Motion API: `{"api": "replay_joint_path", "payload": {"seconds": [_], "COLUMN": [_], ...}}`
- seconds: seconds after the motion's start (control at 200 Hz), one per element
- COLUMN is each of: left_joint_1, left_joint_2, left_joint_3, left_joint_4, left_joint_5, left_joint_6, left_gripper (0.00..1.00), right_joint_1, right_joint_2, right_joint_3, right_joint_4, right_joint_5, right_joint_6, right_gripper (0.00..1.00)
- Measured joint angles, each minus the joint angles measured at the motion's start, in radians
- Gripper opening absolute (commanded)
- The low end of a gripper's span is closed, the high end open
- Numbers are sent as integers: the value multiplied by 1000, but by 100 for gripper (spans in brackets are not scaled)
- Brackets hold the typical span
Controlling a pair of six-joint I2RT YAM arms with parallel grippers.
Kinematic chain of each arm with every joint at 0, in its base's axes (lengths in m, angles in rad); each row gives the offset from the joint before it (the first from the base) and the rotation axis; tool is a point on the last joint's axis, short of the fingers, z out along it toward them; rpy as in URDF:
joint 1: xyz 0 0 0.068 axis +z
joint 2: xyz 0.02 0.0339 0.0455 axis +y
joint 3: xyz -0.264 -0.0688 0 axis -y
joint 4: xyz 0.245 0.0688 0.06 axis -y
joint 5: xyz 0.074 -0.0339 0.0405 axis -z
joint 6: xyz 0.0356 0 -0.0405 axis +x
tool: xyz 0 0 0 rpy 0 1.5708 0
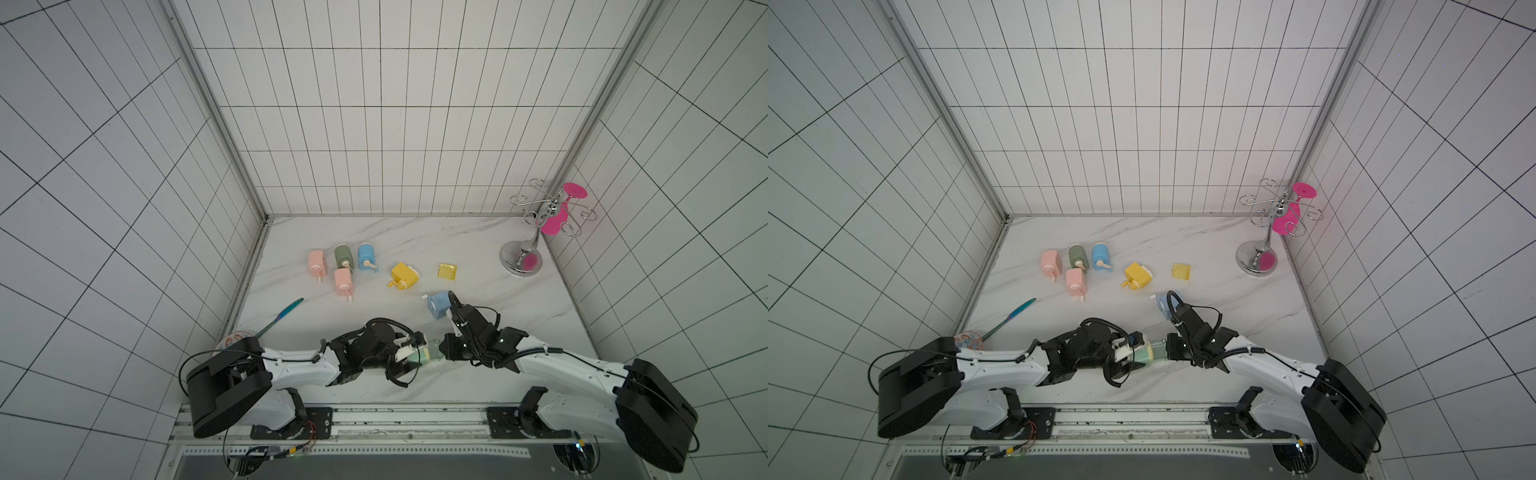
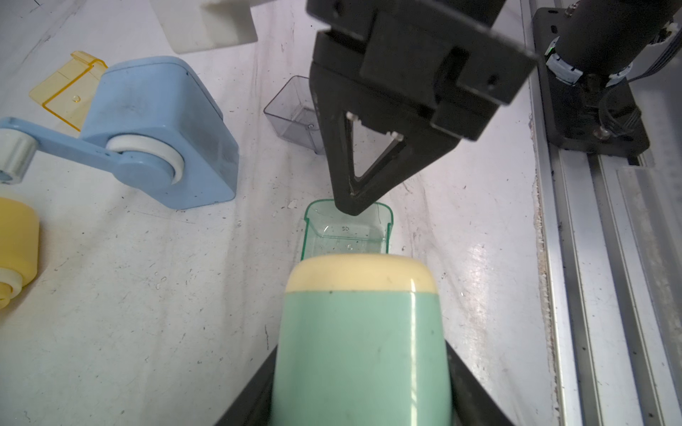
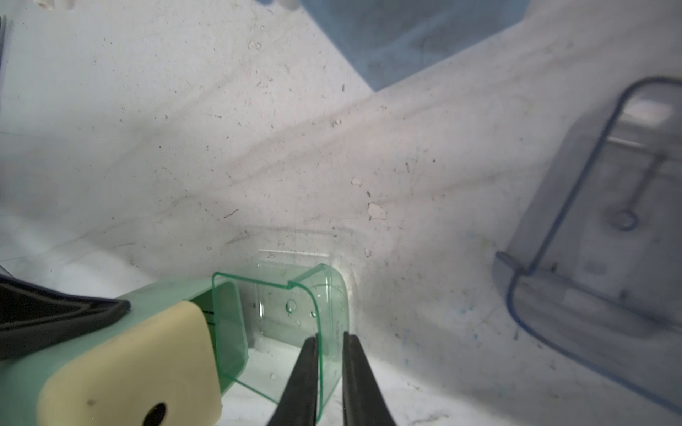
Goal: Put the tray back into the pencil sharpener
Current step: Close the container of the pencil sharpener.
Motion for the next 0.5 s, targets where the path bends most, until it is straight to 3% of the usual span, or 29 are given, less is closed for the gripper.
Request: {"api": "replay_joint_path", "payload": {"seconds": [0.5], "left_joint_1": [0], "left_joint_2": [68], "left_joint_3": [-19], "left_joint_4": [132], "left_joint_5": [8], "left_joint_6": [-11], "left_gripper": [0], "right_joint_1": [-8], "right_joint_2": [29], "right_joint_3": [0], "right_joint_4": [0], "right_joint_5": [-49], "right_joint_6": [-40], "right_gripper": [16]}}
